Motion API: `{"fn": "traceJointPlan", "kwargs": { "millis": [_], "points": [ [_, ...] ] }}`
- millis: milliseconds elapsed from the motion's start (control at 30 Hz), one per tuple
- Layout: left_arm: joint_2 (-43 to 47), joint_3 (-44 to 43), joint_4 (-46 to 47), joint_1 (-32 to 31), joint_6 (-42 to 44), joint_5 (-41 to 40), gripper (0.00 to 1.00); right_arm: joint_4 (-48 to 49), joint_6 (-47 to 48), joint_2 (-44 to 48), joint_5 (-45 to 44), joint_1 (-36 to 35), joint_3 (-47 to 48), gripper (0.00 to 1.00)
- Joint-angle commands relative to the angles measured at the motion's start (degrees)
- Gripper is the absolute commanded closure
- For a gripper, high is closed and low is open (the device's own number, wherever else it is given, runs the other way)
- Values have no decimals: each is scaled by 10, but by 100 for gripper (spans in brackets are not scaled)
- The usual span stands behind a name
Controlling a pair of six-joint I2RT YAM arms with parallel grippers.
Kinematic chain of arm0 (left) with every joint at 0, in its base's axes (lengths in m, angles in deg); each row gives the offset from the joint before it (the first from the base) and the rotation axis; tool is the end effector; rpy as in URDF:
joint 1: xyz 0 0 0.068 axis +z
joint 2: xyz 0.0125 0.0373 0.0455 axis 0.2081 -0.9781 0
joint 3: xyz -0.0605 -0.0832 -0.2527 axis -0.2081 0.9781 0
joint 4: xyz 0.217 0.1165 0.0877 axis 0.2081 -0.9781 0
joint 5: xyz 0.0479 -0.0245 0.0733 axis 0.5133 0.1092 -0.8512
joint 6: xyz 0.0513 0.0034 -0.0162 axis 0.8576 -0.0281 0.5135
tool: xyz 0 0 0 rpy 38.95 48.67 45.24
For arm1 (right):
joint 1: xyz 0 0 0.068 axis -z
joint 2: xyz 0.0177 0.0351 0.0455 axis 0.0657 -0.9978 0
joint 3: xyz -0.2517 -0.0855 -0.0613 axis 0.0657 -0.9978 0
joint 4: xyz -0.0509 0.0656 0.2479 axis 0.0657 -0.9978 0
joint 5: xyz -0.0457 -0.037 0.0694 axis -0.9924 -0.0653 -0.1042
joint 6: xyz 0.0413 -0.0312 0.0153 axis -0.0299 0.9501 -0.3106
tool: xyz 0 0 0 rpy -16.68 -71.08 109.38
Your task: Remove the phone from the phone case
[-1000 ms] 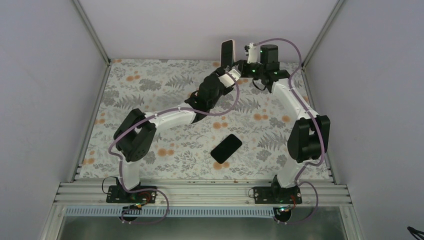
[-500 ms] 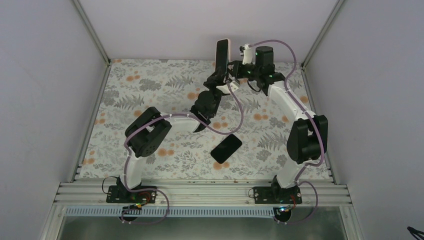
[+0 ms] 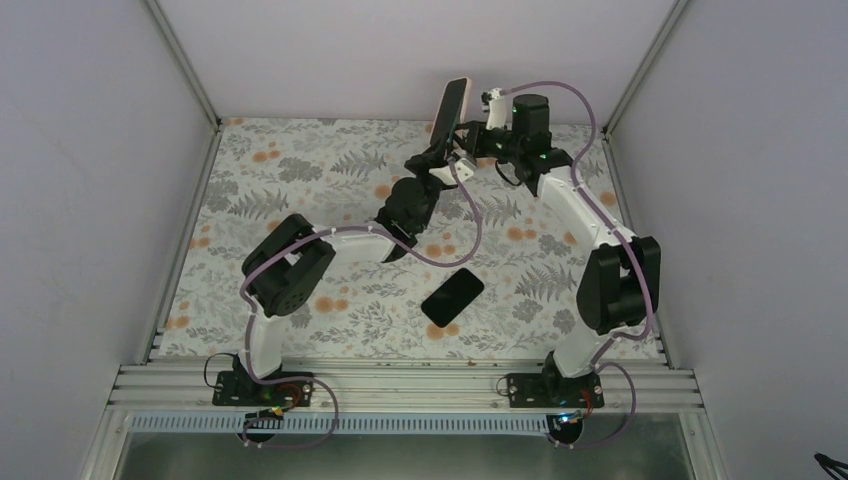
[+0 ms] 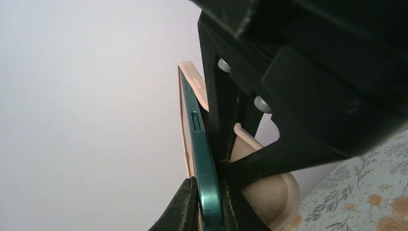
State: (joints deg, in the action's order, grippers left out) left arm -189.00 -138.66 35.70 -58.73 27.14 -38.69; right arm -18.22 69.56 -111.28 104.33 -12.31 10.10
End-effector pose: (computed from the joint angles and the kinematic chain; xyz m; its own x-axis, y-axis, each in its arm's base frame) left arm 0.3233 -0.3200 0.2560 0.3987 0.5569 -0.7287 0.0819 0.7697 0.6331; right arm 0.3826 0.1302 0.3312 -0.5987 0.1241 -0.7913 -0.5368 0.6711 0.5114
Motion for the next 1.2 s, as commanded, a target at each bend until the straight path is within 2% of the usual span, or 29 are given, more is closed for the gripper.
{"fn": "traceJointPlan", "kwargs": {
  "millis": [0, 133, 233, 367, 500, 667, 767, 833, 900, 1000, 1167],
  "points": [
    [64, 10, 10, 56, 9, -24, 98, -95, 83, 32, 14, -10, -3, 97],
    [142, 46, -46, 57, -25, 15, 98, -136, 177, -10, -123, 1, 30, 97],
    [184, 39, -143, 59, -45, 21, 98, -72, 260, -5, -239, 8, -12, 97],
    [237, 41, -274, 64, -67, 47, 98, -63, 310, -26, -294, 39, -16, 97],
    [273, 76, -347, 65, -42, 54, 98, -113, 313, -29, -245, 61, -8, 97],
    [308, 159, -389, 68, 52, -20, 98, -262, 328, -56, -130, 98, 21, 97],
    [306, 187, -477, 73, 72, -114, 98, -384, 372, -62, -29, 129, 21, 97],
    [341, 237, -505, 77, 82, -133, 98, -443, 406, -50, 14, 153, -8, 96],
    [388, 301, -503, 71, 108, -129, 98, -479, 441, -28, 22, 171, -48, 97],
    [420, 376, -491, 53, 135, -138, 97, -490, 474, 9, -11, 202, -110, 97],
    [386, 396, -549, 16, 80, -136, 97, -520, 543, 21, -19, 219, -197, 97]
  ]
}}
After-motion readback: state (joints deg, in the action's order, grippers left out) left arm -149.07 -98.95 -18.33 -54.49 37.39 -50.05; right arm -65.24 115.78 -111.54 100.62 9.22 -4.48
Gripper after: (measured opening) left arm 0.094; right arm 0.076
